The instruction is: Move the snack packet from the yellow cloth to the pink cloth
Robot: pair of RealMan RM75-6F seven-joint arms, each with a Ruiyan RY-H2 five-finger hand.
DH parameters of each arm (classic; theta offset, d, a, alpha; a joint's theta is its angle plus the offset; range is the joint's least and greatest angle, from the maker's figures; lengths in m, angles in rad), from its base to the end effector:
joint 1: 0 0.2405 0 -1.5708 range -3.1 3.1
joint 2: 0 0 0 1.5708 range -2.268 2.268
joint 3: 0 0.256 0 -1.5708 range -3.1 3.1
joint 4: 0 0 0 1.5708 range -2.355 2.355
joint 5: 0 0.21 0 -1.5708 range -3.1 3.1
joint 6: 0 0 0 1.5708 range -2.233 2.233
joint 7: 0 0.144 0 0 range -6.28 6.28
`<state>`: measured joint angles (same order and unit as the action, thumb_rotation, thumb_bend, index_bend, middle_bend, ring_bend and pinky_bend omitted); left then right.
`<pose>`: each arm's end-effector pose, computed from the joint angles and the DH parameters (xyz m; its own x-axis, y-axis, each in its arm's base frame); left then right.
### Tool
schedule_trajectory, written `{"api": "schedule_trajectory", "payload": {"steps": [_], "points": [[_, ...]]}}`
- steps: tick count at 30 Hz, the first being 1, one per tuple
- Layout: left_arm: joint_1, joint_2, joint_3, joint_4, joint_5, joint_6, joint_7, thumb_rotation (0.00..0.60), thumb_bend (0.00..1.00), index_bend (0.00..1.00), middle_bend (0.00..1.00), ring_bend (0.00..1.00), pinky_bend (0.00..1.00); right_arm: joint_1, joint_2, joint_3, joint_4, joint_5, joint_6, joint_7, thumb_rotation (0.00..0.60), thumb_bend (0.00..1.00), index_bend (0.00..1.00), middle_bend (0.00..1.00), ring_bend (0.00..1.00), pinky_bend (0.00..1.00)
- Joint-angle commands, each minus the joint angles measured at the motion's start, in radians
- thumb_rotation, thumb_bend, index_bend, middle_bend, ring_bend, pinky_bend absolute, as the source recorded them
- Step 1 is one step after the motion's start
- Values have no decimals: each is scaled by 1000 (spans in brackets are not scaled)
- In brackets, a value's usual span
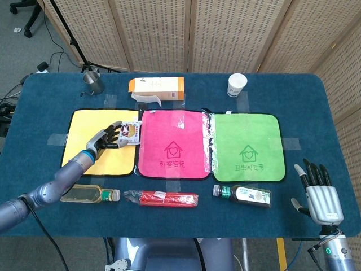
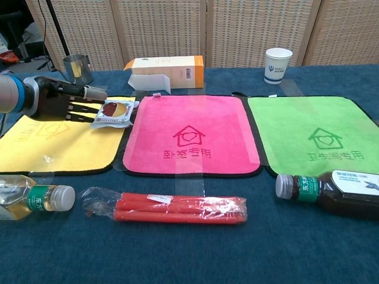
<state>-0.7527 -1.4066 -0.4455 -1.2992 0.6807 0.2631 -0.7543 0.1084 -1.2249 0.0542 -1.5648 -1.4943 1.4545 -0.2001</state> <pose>-0.1948 0.4055 0.0199 -0.7845 0.3617 0.5038 0.6178 0.5260 0.5845 -0.3079 -0.1891 0.1258 0.5204 -0.0195 0.8537 -0.8538 -0.0297 0.5198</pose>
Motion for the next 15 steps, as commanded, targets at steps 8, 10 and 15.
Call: {"api": "schedule_trajectory", "payload": {"steps": [8, 10, 15], "points": [[-57, -48, 38, 6, -37, 33, 43, 600, 318, 0, 0, 0, 0, -2, 4, 0, -4, -5, 7, 2, 600, 260, 96, 0, 0, 0], [-71, -59, 42, 8, -44, 43, 53, 600, 318, 0, 0, 0, 0, -1, 3, 0, -2, -6, 6, -2, 600, 260, 96, 0, 0, 0], [-90, -88, 45, 1, -27, 96, 90, 600, 319, 0, 0, 0, 0, 1, -2, 0, 4, -3, 0, -9, 600, 260, 95, 0, 0, 0]]}}
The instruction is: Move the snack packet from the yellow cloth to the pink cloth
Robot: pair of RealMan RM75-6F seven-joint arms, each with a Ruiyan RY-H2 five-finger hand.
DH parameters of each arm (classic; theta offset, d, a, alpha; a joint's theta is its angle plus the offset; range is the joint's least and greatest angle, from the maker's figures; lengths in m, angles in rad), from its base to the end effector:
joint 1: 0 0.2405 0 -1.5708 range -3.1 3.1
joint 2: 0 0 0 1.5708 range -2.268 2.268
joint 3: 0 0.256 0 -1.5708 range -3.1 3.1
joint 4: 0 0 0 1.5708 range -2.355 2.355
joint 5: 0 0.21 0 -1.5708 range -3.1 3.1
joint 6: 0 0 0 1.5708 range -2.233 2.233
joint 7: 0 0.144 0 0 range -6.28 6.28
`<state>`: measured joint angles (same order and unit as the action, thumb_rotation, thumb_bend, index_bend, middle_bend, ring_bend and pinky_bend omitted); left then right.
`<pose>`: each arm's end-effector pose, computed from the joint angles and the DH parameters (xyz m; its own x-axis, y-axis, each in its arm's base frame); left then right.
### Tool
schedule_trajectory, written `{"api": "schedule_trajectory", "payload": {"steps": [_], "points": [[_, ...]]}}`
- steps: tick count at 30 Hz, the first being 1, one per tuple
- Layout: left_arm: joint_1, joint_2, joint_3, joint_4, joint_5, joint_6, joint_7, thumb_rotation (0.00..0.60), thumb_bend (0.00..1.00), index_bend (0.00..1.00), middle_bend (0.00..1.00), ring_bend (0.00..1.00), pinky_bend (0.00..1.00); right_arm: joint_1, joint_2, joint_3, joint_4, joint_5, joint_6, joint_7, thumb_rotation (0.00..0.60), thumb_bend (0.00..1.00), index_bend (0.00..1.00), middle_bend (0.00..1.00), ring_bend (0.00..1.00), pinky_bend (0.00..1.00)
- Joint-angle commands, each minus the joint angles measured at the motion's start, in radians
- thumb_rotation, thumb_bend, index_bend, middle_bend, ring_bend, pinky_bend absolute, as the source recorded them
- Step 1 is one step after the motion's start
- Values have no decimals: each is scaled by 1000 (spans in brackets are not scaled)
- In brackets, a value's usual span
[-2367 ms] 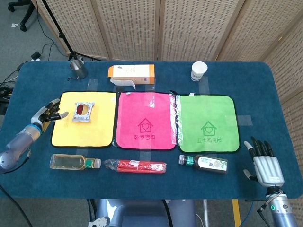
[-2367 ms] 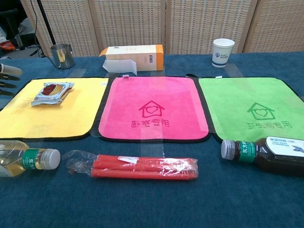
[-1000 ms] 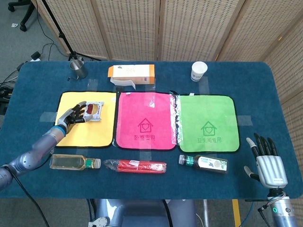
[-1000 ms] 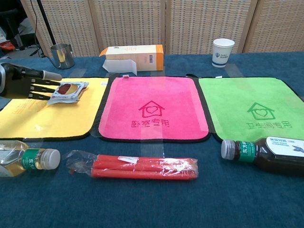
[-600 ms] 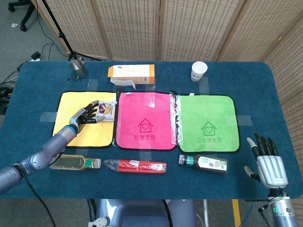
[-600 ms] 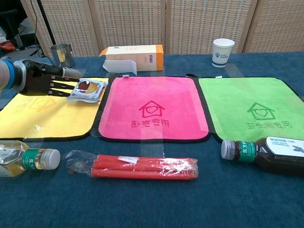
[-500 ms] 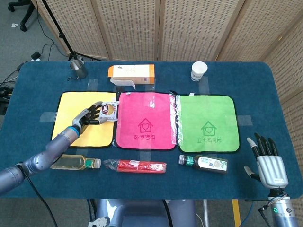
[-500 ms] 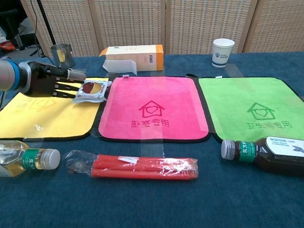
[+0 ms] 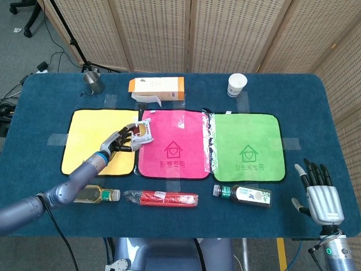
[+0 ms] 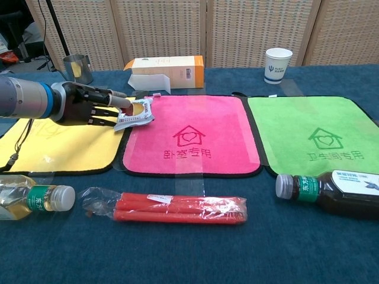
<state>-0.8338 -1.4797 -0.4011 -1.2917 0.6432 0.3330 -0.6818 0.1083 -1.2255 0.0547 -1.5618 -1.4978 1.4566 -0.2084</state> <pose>-0.1644 0.4071 -0.0088 -0.7381 0.4292 0.5205 0.6746 0.4803 0.5605 -0.3078 -0.1892 0.1261 0.5298 -0.0159 0.8480 -0.8479 -0.0324 0.5291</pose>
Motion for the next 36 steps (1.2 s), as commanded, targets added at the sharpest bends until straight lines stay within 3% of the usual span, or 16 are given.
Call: {"api": "schedule_trajectory", "payload": {"steps": [1, 22, 36], "points": [[-11, -20, 1, -10, 16, 38, 25, 600, 319, 0, 0, 0, 0, 1, -2, 0, 2, 1, -3, -1, 600, 260, 96, 0, 0, 0], [-86, -100, 3, -33, -12, 112, 121, 600, 318, 0, 0, 0, 0, -1, 4, -2, -5, -7, 3, 11, 600, 260, 96, 0, 0, 0], [-115, -128, -18, -22, -13, 88, 137, 600, 317, 0, 0, 0, 0, -3, 7, -4, -11, -13, 7, 13, 600, 260, 96, 0, 0, 0]]}}
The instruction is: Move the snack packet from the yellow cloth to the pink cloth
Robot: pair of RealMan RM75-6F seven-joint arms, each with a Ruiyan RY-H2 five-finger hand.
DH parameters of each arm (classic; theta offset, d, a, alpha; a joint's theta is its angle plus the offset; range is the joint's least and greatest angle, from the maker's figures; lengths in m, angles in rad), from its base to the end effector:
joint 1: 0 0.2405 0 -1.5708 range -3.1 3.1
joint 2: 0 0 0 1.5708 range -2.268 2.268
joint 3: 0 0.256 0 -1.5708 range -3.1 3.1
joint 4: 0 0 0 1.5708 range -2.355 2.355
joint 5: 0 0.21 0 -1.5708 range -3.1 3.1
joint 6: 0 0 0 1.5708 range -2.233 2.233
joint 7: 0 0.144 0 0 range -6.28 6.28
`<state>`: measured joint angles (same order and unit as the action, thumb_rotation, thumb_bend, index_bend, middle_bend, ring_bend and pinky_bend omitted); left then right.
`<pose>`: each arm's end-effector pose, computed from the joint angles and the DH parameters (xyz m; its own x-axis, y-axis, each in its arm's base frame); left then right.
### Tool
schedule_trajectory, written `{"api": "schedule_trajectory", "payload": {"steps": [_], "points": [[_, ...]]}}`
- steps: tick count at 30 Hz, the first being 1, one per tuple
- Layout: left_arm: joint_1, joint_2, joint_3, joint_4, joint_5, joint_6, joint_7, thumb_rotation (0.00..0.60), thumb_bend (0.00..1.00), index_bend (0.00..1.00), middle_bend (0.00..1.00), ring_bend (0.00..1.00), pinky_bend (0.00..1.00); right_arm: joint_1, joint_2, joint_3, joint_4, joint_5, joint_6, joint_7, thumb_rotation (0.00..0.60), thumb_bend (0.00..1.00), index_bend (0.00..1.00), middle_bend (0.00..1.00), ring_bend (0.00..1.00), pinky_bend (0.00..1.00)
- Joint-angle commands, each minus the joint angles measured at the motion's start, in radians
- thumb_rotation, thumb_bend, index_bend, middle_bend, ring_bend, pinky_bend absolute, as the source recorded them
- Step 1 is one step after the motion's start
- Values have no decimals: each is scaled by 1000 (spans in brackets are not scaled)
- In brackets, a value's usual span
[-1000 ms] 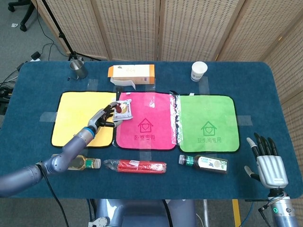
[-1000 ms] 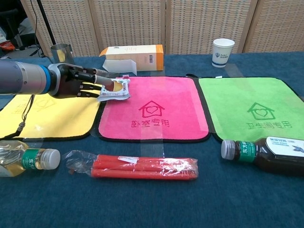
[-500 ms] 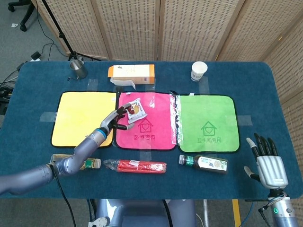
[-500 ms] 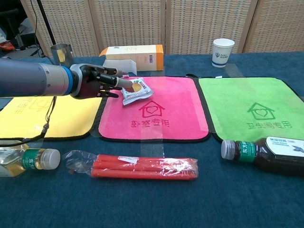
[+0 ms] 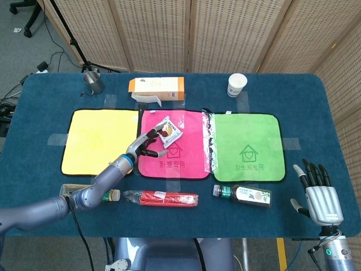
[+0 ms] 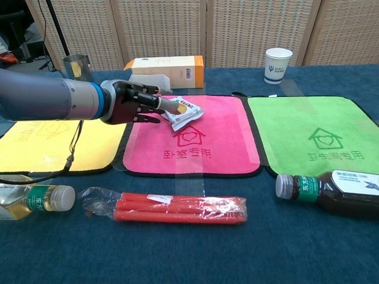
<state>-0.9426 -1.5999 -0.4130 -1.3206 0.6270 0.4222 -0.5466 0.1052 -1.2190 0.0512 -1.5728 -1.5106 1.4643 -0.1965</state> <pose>-0.0933 0.4001 -0.0488 -0.6495 0.5609 0.5134 0.7495 0.3587 0.5563 -0.3050 -0.1873 0.1271 0.5171 -0.0115 0.8559 -0.8554 -0.0420 0.5162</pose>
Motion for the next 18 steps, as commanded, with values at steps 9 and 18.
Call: {"api": "schedule_trajectory", "payload": {"steps": [9, 18], "points": [[-4, -18, -27, -8, 38, -25, -4, 600, 316, 0, 0, 0, 0, -1, 4, -2, -5, -5, 1, 3, 600, 260, 95, 0, 0, 0], [127, 121, -103, -173, 127, -26, -65, 600, 331, 0, 0, 0, 0, -3, 10, -6, -10, -11, 2, 8, 600, 260, 96, 0, 0, 0]]}}
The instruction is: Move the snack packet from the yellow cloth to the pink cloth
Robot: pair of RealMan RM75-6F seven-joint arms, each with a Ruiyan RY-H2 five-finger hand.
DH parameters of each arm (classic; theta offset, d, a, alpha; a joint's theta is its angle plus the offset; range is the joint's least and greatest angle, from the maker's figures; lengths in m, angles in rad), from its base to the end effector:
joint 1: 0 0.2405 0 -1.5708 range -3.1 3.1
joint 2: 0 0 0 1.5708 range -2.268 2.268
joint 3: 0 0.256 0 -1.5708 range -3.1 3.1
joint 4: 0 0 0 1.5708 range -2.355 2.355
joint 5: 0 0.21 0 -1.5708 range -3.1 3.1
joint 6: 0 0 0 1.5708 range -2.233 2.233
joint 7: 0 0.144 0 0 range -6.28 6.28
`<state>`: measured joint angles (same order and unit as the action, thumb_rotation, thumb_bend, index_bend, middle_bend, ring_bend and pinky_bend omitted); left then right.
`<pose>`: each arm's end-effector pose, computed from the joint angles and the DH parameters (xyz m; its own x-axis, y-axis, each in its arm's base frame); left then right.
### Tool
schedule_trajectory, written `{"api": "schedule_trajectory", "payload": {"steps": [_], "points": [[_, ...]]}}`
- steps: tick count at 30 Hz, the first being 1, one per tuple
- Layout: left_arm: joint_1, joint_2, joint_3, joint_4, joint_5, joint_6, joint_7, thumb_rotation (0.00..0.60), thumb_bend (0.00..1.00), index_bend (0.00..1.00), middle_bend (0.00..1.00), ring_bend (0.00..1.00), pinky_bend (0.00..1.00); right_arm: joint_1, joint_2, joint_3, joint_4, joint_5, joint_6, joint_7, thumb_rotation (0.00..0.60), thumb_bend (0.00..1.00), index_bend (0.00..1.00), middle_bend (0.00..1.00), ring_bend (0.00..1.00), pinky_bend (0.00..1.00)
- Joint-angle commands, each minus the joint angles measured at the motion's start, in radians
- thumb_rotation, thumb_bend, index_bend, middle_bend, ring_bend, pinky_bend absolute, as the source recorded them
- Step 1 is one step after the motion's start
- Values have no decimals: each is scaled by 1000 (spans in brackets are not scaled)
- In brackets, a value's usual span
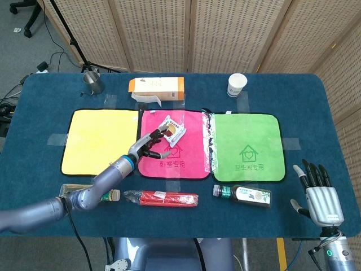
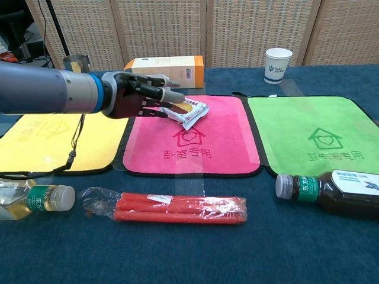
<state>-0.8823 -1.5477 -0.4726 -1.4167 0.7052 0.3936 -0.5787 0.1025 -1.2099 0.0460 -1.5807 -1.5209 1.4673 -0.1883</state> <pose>-0.0851 0.3918 -0.0311 -0.6584 0.5878 0.4702 0.7276 0.3368 0.5977 -0.3038 -0.1853 0.1286 0.5122 -0.0132 0.8587 -0.8581 -0.0503 0.5111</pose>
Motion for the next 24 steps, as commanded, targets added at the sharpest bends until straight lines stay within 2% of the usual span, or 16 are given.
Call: {"api": "schedule_trajectory", "payload": {"steps": [1, 2, 6, 8, 10, 14, 18, 19, 21, 24], "points": [[86, 93, -52, -97, 65, 9, -35, 600, 334, 0, 0, 0, 0, 0, 1, -1, -4, -2, 0, -1, 600, 260, 96, 0, 0, 0], [105, 120, -56, -118, 81, 14, -33, 600, 336, 0, 0, 0, 0, 0, 2, -2, -5, -4, 0, -2, 600, 260, 96, 0, 0, 0], [187, 294, -10, -243, 184, 48, 59, 600, 335, 0, 0, 0, 0, 0, 3, -7, -13, -15, 1, -8, 600, 260, 96, 0, 0, 0], [227, 347, 27, -292, 247, 134, 138, 600, 334, 0, 0, 0, 0, 1, 3, -8, -15, -16, -1, -9, 600, 260, 96, 0, 0, 0], [285, 395, 98, -326, 373, 312, 316, 600, 331, 0, 0, 0, 0, 2, 2, -11, -18, -19, -4, -11, 600, 260, 96, 0, 0, 0], [392, 375, 199, -356, 531, 626, 597, 600, 317, 0, 0, 0, 0, -1, 4, -16, -24, -28, 0, -12, 600, 260, 95, 0, 0, 0], [456, 342, 274, -331, 631, 797, 782, 600, 315, 0, 0, 0, 0, -4, 8, -17, -30, -32, 7, -6, 600, 260, 96, 0, 0, 0], [499, 342, 334, -294, 703, 868, 879, 600, 315, 0, 0, 0, 0, -6, 12, -15, -33, -34, 13, 2, 600, 260, 96, 0, 0, 0], [545, 312, 378, -263, 767, 954, 922, 600, 313, 0, 0, 0, 0, -7, 16, -16, -35, -36, 14, 9, 600, 260, 95, 0, 0, 0], [594, 282, 425, -229, 817, 1023, 927, 600, 310, 0, 0, 0, 0, -7, 18, -17, -36, -38, 14, 14, 600, 260, 96, 0, 0, 0]]}}
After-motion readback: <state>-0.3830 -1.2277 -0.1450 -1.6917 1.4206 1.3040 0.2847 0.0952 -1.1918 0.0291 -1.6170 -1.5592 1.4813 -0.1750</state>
